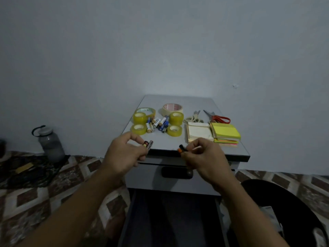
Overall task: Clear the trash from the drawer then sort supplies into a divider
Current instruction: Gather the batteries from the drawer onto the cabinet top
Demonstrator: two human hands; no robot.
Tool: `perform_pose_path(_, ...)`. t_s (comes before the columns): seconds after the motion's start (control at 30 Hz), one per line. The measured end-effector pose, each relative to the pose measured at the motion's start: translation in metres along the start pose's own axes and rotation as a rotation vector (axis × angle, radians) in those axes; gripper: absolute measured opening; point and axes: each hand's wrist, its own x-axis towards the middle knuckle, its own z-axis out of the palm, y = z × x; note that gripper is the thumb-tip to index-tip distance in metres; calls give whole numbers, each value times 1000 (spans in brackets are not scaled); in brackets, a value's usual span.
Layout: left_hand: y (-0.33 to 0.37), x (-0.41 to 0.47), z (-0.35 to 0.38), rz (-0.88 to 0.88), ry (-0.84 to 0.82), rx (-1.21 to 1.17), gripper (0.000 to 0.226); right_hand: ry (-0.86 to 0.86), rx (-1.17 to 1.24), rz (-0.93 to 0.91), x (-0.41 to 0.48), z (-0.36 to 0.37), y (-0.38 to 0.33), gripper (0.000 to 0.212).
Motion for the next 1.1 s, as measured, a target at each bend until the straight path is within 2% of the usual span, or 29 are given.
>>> perform_pose_path(0.17, 32, 51, 6, 48, 54, 32, 17, 11, 15, -30, 65, -8, -32, 18)
perform_pose_path(0.33, 42, 110, 23, 48, 75, 80, 15, 12, -104, -19, 125, -1, -27, 14)
perform_pose_path(0.53, 46, 166, 47, 81, 48, 244, 15, -20, -196, 1, 174, 19, -18, 11)
perform_pose_path(0.8, 48, 198, 70, 174, -2, 668, 20, -18, -233, 0, 192, 28, -17, 12)
perform_pose_path(1.1, 49, 200, 65, 173, -39, 683, 30, -12, -256, 6, 193, 28, -20, 12)
